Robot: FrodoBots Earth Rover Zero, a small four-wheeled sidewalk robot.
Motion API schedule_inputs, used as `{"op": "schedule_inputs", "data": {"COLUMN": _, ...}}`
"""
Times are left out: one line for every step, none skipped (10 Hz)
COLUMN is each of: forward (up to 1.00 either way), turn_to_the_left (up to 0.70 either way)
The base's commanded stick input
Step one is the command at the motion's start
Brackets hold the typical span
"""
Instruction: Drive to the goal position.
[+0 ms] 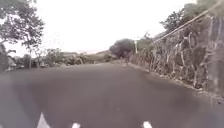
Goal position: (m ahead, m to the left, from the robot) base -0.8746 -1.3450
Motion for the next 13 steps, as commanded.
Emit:
{"op": "schedule_inputs", "data": {"forward": 1.0, "turn_to_the_left": -0.24}}
{"op": "schedule_inputs", "data": {"forward": 1.0, "turn_to_the_left": -0.23}}
{"op": "schedule_inputs", "data": {"forward": 1.0, "turn_to_the_left": -0.22}}
{"op": "schedule_inputs", "data": {"forward": 1.0, "turn_to_the_left": -0.12}}
{"op": "schedule_inputs", "data": {"forward": 1.0, "turn_to_the_left": -0.09}}
{"op": "schedule_inputs", "data": {"forward": 1.0, "turn_to_the_left": -0.09}}
{"op": "schedule_inputs", "data": {"forward": 1.0, "turn_to_the_left": -0.15}}
{"op": "schedule_inputs", "data": {"forward": 1.0, "turn_to_the_left": -0.21}}
{"op": "schedule_inputs", "data": {"forward": 1.0, "turn_to_the_left": -0.08}}
{"op": "schedule_inputs", "data": {"forward": 1.0, "turn_to_the_left": -0.18}}
{"op": "schedule_inputs", "data": {"forward": 1.0, "turn_to_the_left": 0.0}}
{"op": "schedule_inputs", "data": {"forward": 1.0, "turn_to_the_left": 0.0}}
{"op": "schedule_inputs", "data": {"forward": 1.0, "turn_to_the_left": 0.0}}
